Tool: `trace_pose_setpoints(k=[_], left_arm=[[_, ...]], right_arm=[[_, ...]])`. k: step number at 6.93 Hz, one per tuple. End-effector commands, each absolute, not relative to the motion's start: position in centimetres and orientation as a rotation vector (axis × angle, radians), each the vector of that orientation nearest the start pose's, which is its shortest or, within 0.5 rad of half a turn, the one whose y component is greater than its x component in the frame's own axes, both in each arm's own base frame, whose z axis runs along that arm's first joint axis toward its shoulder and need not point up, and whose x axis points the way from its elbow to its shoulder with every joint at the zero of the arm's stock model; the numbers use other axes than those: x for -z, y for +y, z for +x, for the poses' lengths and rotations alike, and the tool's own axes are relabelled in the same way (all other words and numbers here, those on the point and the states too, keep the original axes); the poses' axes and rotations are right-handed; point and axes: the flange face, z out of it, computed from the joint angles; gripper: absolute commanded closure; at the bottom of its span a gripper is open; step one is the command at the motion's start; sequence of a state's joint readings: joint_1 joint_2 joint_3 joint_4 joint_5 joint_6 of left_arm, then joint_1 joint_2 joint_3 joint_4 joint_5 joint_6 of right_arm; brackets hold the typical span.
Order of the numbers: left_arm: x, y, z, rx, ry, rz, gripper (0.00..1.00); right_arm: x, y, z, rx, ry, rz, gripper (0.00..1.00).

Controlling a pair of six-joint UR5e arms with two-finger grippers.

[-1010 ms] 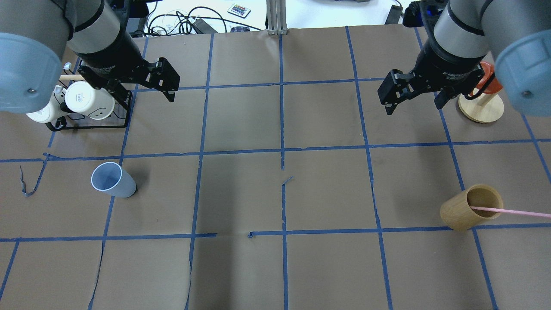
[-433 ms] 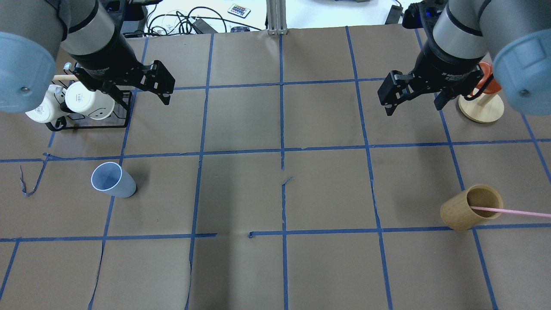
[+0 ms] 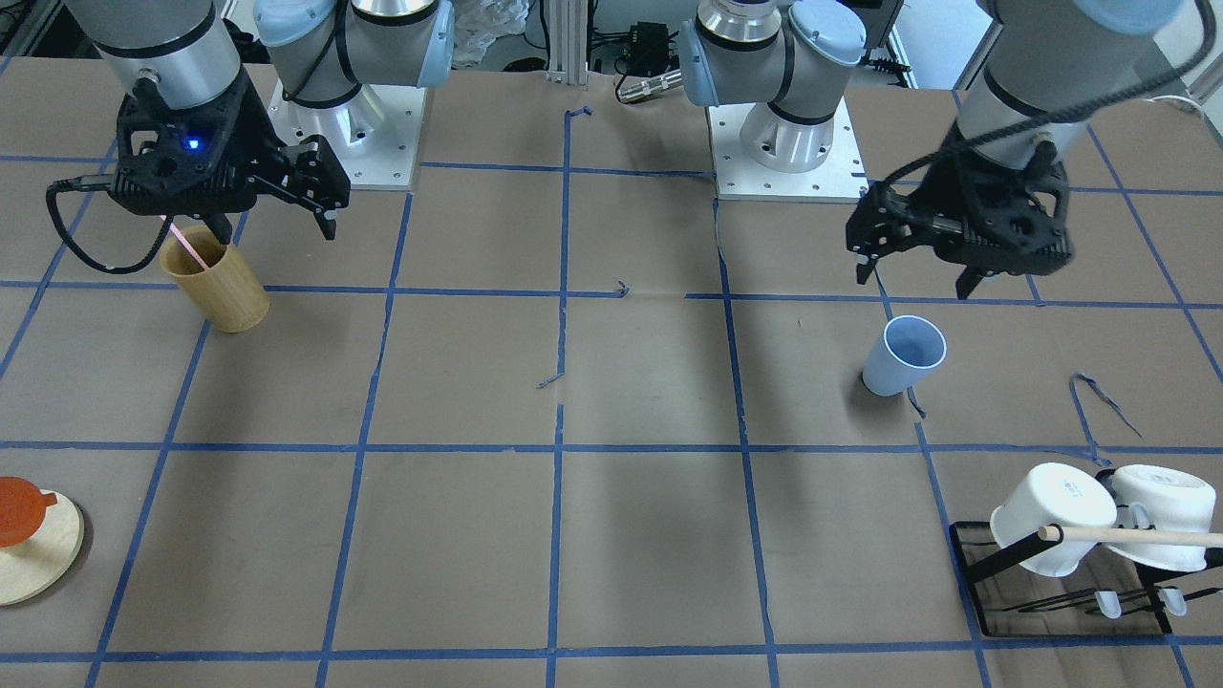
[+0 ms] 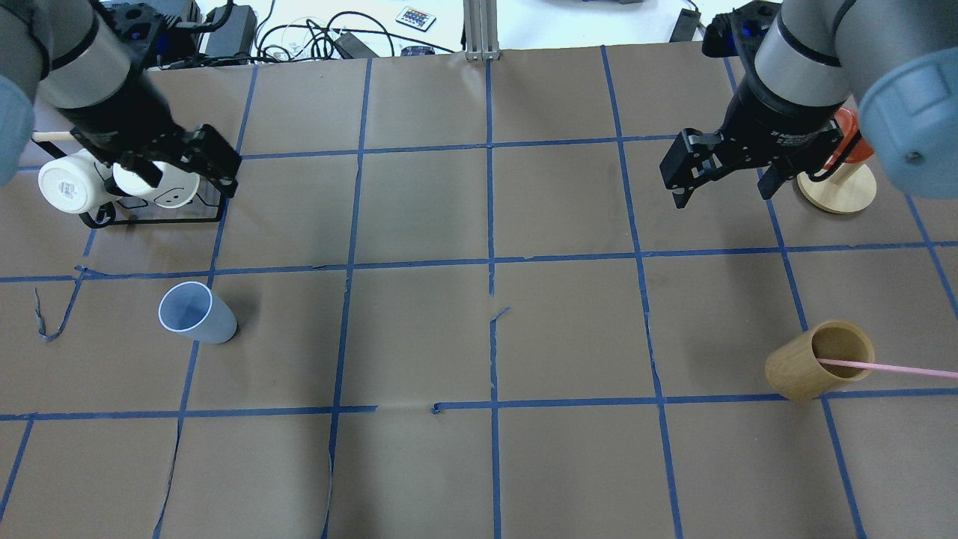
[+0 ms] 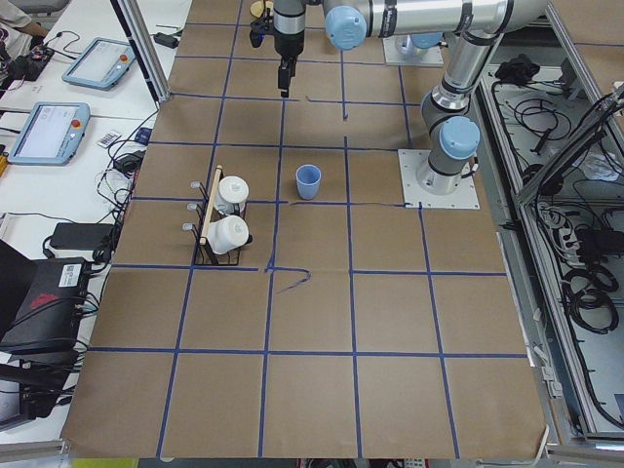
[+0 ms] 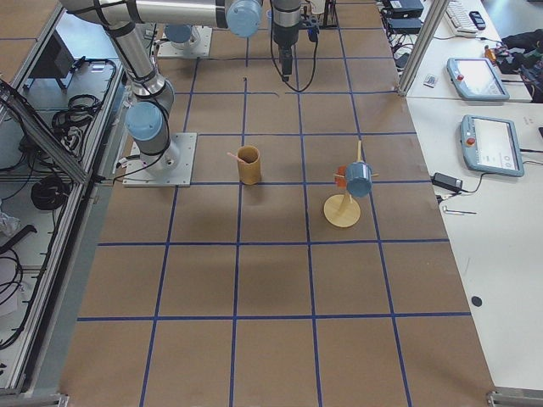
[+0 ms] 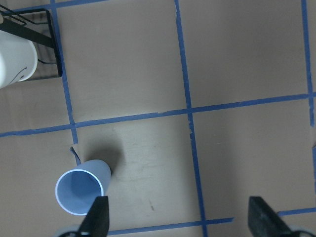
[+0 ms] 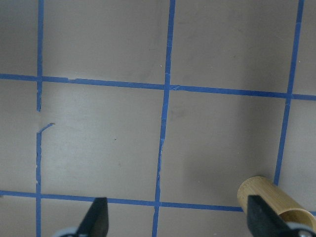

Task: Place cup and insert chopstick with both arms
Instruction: 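Move the left gripper to the blue cup while the right gripper reaches the pink chopstick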

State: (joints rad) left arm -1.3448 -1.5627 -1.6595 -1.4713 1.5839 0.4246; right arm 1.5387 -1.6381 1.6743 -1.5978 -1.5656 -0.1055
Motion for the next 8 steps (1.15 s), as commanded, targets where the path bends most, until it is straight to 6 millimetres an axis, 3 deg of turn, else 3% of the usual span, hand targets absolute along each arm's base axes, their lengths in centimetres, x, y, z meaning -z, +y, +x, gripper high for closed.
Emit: trace_pose_setpoints(k=[1, 2, 3, 4, 6, 8], left_arm=[[-39.5, -49.2, 11.0, -0.065, 3.170, 0.307, 0.02], [-35.4, -48.1, 13.7, -0.046, 3.181, 0.278, 0.02], [-31.7, -46.7, 13.6, -0.033, 3.169, 0.270, 0.02], [-29.2, -45.8, 13.0, -0.061, 3.177, 0.220, 0.04], [-28.0, -45.4, 12.3, -0.102, 3.195, 0.139, 0.08], [-26.8, -45.7, 12.5, -0.132, 3.206, 0.061, 0.14]], right_arm=[[-47.0, -46.6, 11.4, -0.033, 3.153, -0.107, 0.00], [-46.7, -47.0, 8.3, -0.069, 3.216, -0.045, 0.00], [-45.8, -46.6, 3.8, -0.217, 3.230, 0.072, 0.00], [-44.2, -46.1, 0.9, -0.337, 3.211, 0.057, 0.00], [-40.4, -44.3, -2.5, -0.591, 3.290, -0.130, 0.00], [-34.5, -40.8, -7.9, -0.848, 3.101, -0.150, 0.00]])
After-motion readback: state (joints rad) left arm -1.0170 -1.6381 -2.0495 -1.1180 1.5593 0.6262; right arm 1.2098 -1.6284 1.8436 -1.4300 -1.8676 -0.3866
